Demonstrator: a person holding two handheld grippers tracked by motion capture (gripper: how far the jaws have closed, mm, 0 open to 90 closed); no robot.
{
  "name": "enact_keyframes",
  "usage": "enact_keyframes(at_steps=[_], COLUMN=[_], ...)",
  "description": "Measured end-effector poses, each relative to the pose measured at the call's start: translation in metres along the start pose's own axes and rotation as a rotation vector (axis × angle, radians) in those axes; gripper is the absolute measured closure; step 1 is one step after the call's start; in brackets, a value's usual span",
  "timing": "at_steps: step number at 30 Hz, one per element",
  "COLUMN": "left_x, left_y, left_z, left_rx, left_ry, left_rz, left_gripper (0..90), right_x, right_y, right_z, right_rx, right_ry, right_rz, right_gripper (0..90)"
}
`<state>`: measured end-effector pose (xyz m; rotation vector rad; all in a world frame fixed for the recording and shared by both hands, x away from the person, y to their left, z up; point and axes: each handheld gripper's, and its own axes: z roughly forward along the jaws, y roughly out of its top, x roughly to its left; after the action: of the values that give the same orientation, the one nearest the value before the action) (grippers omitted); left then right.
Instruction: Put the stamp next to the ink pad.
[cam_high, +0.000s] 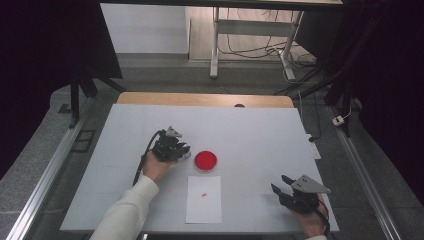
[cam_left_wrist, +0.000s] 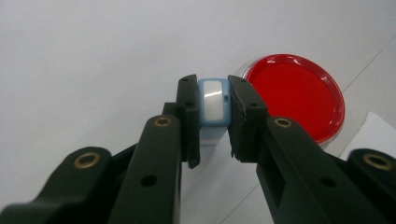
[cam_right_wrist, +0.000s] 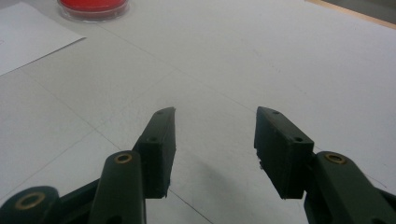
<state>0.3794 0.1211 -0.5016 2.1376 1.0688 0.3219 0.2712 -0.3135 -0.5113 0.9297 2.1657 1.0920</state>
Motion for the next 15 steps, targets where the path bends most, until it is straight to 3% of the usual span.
enact_keyframes(at_steps=[9,15], left_x=[-0.002,-0.0023], left_y=[-0.001,-0.0008], left_z=[0.0014,-0.002], left_rx=[0.004,-0.008], left_ry=[0.014,0.026], left_rz=[0.01,0.011], left_gripper=[73.3,49.7], right_x=[-0.0004,-0.001], right_y=[-0.0001,-0.0004], right_z=[0.0004,0.0004], right_rx=[0.001,0.001], right_ry=[-0.004,-0.004], right_rz=[0.0,0.004], right_gripper=[48.0,47.9])
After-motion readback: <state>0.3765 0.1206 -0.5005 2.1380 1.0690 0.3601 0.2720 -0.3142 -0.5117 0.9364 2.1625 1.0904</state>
